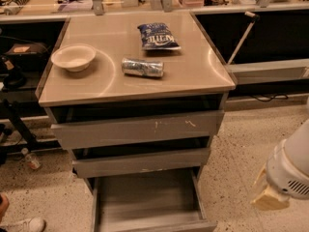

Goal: Close bottom drawer

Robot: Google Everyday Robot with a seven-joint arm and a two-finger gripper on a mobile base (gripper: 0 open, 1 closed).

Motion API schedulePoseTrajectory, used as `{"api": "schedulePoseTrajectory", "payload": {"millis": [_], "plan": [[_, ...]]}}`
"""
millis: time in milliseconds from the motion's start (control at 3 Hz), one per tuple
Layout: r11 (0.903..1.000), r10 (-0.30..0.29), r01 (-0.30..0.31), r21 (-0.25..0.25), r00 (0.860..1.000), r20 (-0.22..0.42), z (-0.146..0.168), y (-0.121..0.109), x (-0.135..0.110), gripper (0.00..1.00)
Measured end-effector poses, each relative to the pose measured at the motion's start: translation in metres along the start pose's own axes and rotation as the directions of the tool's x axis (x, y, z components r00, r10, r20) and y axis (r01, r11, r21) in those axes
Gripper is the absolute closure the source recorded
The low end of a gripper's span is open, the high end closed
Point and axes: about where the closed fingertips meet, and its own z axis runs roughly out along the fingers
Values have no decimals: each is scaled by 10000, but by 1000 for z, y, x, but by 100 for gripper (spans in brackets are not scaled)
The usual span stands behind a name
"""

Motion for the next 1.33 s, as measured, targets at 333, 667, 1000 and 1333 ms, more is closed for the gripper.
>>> {"api": "schedulePoseTrajectory", "payload": {"millis": [333,667,1000,1333], "plan": [[9919,660,-695,-1061,9972,-361,86,7,19,100],[9744,1190,-1300,-1834,9904,-702,157,6,31,100],[9552,1655,-1817,-2336,9823,-872,208,1,38,100],[9508,1688,-1856,-2481,9817,-878,215,2,38,100]]}}
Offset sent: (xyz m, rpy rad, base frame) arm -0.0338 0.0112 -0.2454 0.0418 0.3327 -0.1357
